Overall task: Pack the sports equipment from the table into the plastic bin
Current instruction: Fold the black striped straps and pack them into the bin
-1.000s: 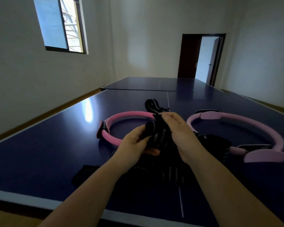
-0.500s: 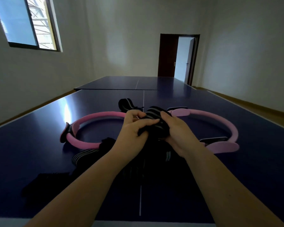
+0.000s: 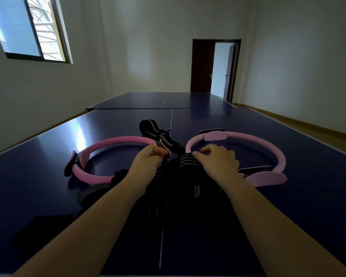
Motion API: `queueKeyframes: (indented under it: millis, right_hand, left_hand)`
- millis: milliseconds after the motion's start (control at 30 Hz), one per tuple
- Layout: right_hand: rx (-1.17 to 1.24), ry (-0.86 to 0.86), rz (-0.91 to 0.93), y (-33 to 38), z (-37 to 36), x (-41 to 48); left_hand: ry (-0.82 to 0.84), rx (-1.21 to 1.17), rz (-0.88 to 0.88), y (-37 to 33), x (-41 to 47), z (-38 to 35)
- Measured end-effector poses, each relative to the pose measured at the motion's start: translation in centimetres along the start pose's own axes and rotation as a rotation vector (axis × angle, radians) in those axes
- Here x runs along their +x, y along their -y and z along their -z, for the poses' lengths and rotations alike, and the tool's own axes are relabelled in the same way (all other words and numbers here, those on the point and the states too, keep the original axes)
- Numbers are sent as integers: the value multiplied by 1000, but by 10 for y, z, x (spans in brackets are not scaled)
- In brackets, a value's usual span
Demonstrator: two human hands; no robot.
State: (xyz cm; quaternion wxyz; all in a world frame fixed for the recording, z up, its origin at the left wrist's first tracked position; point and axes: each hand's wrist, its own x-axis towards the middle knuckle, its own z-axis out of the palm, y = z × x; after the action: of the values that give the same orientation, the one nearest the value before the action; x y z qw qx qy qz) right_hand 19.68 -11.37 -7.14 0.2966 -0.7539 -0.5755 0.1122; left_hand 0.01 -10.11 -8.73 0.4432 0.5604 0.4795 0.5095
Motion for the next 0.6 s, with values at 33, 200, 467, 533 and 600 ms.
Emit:
queueKeyframes:
  millis: [33,200,467,533,600]
  right_hand:
    - [4,-31,27,3,2,1]
    - [78,-74,186,42,2,15]
    - [-103,192,258,87,-41,109]
    - [-156,250,303,92,-47,137]
    - [-247,317,330,93,-53,159]
  left_hand:
    - [-8,-17,13,1,4,2]
    - [-83,-127,79,-17,33,4]
    - [33,88,155,-50,97,9]
    - [50,109,149,-48,121,15]
    - [15,80,139,-48,141,13]
